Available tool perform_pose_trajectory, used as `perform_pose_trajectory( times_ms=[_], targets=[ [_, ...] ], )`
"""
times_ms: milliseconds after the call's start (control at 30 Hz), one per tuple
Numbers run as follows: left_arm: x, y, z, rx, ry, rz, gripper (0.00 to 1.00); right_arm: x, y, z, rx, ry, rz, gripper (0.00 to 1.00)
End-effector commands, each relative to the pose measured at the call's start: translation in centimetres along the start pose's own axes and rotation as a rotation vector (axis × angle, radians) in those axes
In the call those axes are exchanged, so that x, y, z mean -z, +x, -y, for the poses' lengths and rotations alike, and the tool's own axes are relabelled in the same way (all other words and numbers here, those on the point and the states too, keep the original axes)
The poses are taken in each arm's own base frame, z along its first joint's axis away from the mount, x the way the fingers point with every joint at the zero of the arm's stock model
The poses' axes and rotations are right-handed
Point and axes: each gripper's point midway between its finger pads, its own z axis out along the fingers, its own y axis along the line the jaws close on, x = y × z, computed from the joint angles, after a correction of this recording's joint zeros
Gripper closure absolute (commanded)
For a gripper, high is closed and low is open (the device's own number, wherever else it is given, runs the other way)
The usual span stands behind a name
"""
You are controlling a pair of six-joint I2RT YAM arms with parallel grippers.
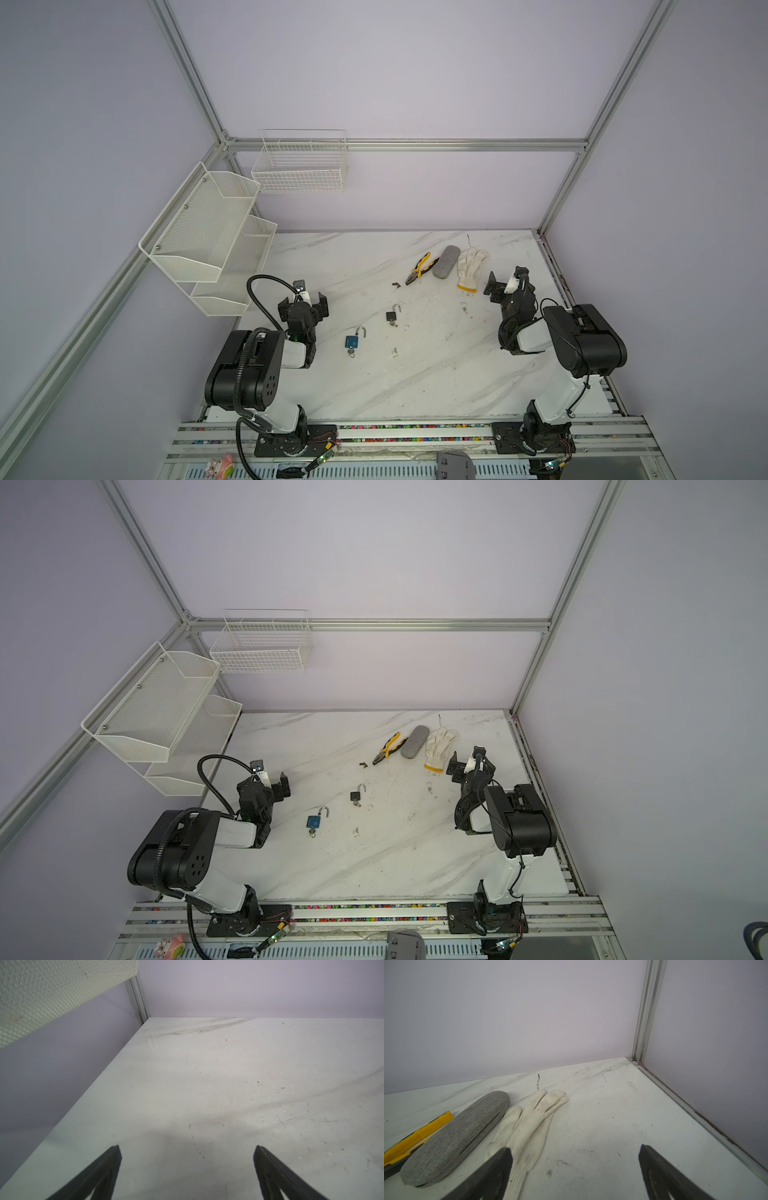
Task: Unlock with the key
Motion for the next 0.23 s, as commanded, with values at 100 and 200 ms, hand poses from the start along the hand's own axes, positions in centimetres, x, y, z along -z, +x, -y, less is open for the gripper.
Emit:
perform_pose_trajectory(
  times_ms=[100,200],
  targets=[
    [-0.16,-2.37,-0.38,0.021,-0.018,0.076,0.00,-0.37,-1.55,-0.69,0.017,-0.022,0.055,0.03],
    [-0.16,-2.28,-0.41,0.021,-0.019,0.074,0.00,-0.05,-1.78,-0.59,0.016,-0.021,0.062,0.03]
  ],
)
